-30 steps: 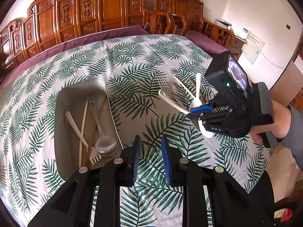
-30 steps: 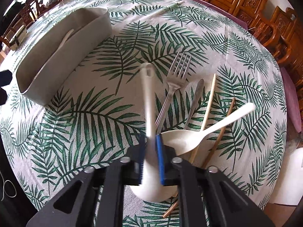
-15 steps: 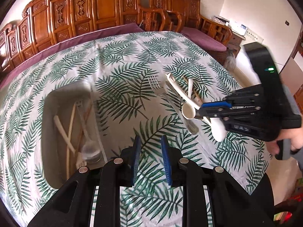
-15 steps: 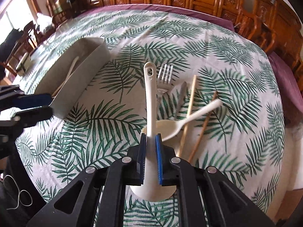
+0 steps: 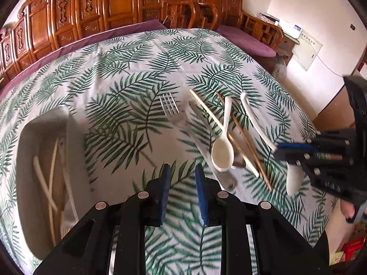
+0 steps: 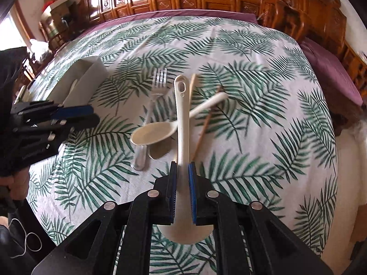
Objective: Organize utensils
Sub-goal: 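Grasp the metal fork from the pile with the left tool, then carry the metal fork to the tray with the left tool while the right tool carries the white spoon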
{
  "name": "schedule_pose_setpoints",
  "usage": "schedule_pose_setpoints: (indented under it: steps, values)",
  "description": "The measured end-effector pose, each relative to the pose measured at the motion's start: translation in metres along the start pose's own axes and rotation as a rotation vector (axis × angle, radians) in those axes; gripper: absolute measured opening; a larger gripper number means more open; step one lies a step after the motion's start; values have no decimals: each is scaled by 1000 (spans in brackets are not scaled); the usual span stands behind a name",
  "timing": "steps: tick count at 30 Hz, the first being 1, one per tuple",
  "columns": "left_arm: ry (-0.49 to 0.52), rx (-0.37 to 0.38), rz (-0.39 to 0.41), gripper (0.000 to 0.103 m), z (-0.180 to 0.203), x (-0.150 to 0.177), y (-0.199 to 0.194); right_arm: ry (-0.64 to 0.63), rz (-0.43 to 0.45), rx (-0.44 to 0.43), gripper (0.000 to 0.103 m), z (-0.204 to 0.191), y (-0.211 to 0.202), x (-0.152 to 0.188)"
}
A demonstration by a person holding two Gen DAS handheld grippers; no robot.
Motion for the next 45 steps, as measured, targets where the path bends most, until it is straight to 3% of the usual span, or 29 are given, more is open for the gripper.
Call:
schedule_pose_setpoints:
  steps: [17,26,31,39,45]
  values:
    - [-12,2,-64,21,22,-43,54,74,21,-20,12,18,1,11]
    - [3,-27,-137,21,28,-42,76,82,17,-33,12,18,6,14]
    - [14,-32,-132,20,29,-43,78,86,13,-32,12,19,7,16]
    - [-33,-28,-152,7,11,-41,78,82,16,-31,12,12,6,16]
    - [-9,-50,-137,6,0,-29,66,78,20,-32,12,2,4,17]
Point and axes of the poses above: each gripper's, at about its wrist camera, not at the fingertips, and y roughly the way its jaws point, z to its right, x to its underside, the point moved 5 cm from there along y, roughly the way its jaws point, and after that the axes turned 12 degrees about -x, right-handed, at the moved point
